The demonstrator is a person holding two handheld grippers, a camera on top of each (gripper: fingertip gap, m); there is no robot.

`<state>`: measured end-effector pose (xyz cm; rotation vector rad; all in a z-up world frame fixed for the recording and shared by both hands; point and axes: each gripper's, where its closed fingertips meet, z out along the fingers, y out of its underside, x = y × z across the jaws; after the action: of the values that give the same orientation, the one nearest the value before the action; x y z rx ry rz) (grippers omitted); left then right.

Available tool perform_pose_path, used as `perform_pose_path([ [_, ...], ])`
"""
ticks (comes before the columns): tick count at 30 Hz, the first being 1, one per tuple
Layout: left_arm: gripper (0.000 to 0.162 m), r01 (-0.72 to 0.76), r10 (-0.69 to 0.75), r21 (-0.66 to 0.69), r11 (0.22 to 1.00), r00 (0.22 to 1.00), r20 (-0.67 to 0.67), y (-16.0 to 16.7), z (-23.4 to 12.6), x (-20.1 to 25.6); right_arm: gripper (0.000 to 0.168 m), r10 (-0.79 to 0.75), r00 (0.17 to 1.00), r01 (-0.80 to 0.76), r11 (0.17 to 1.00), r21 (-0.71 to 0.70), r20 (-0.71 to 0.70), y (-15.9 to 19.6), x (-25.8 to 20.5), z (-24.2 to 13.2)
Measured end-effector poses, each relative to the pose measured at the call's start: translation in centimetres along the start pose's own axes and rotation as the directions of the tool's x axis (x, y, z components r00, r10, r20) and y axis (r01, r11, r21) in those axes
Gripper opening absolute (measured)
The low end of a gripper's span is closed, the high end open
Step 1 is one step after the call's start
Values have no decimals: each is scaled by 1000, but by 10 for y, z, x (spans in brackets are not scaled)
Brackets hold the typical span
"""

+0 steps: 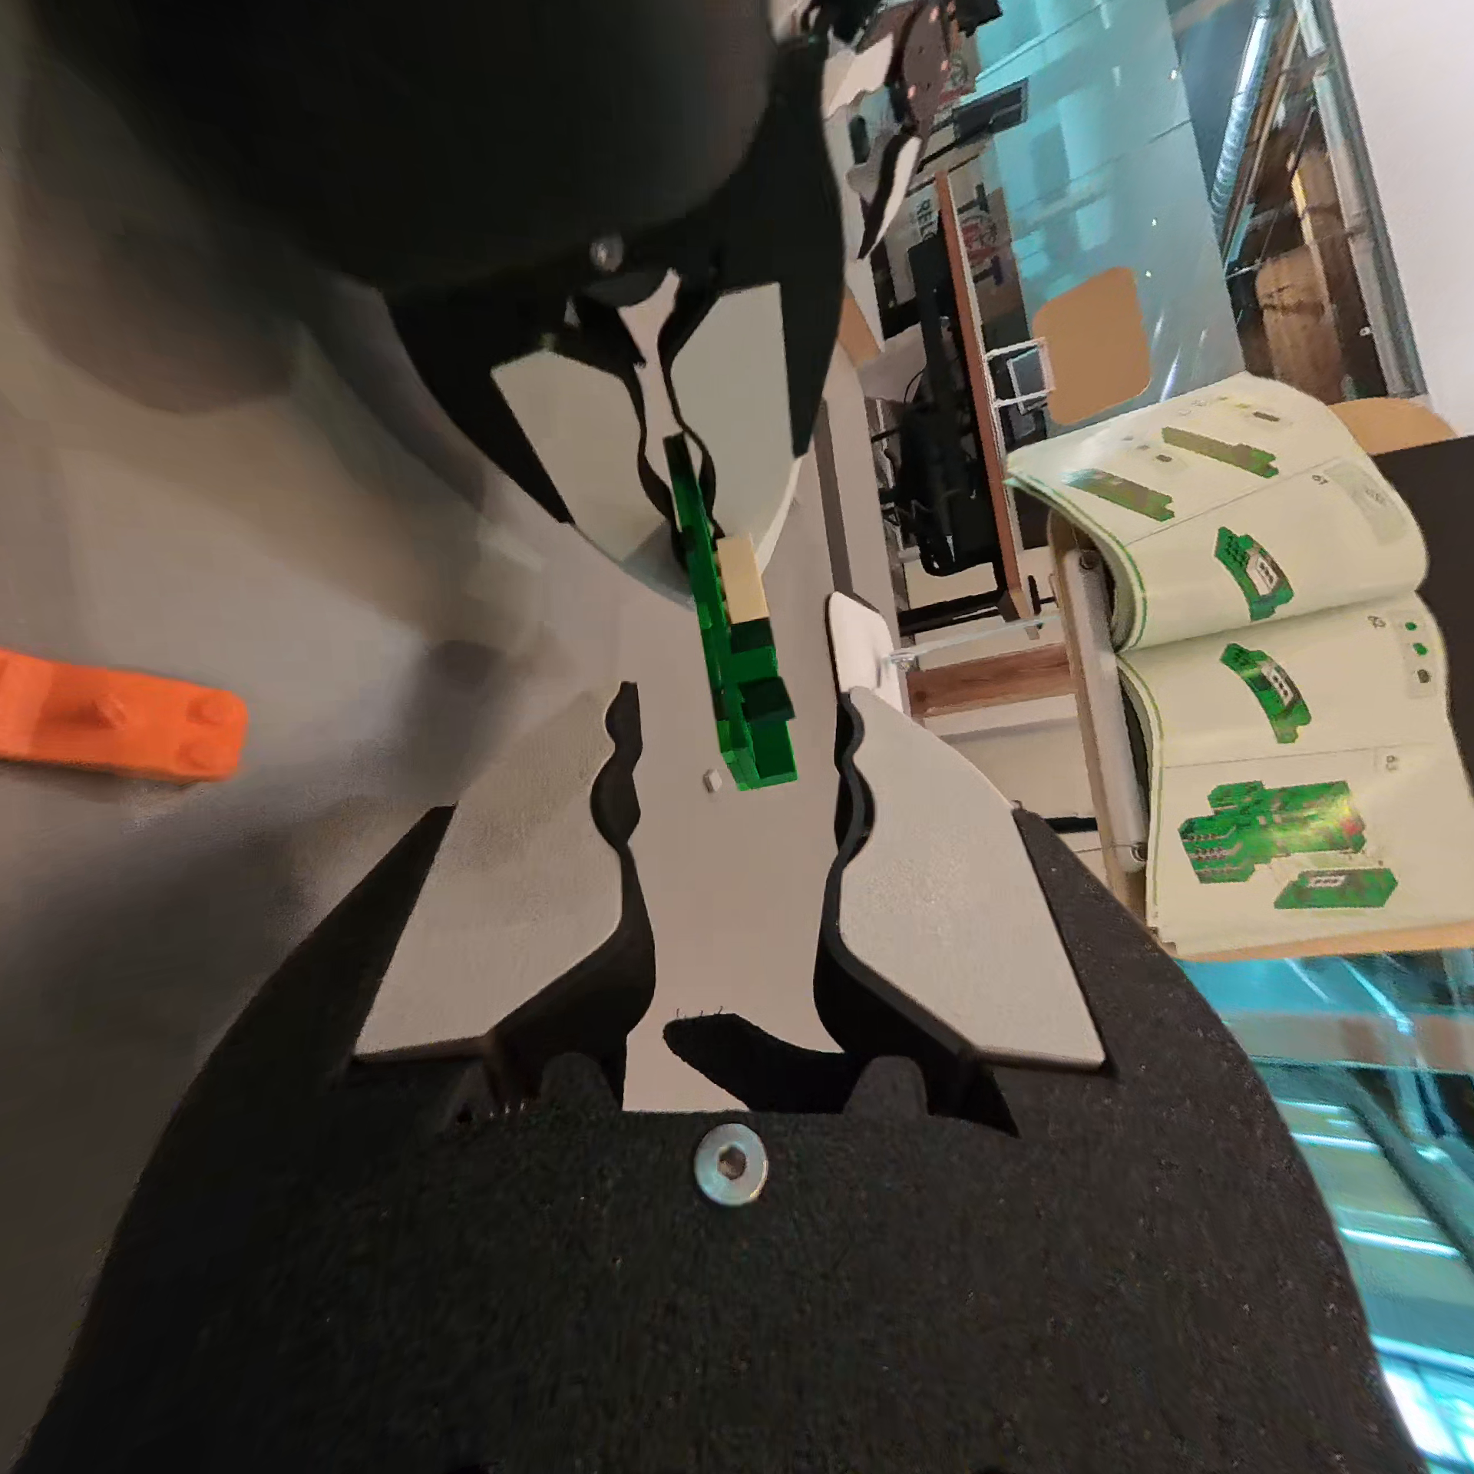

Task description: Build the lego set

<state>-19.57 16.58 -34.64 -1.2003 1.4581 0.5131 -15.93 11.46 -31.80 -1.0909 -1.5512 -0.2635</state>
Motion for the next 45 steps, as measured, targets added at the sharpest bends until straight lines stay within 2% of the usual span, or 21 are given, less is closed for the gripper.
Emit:
perform_pose_path([
  [1,6,2,-2,1,1000,1000,-3,0,0,0,46,-17,1000,17,1000,-3,-1,1,-1,1],
  [5,6,2,-2,2,1000,1000,-15,0,0,2,41,-55,998,55,998,-11,-8,4,-5,6],
  [12,6,-3,3,4,1000,1000,-30,-2,0,5,19,-25,999,25,1000,-4,-43,7,-1,6],
  [19,6,49,-49,-9,999,996,-75,0,0,8,19,5,997,-7,1000,-22,-71,7,-1,7],
  [29,5,7,-9,-27,1000,996,-84,0,1,12,18,-178,983,173,980,-103,-37,10,-7,6],
  [37,5,-21,17,-33,999,993,-117,-2,2,20,19,-207,977,213,967,-138,51,16,-13,4],
  [45,5,-53,46,-44,998,989,-141,-3,3,26,19,-327,940,339,929,-150,99,19,-19,3],
])
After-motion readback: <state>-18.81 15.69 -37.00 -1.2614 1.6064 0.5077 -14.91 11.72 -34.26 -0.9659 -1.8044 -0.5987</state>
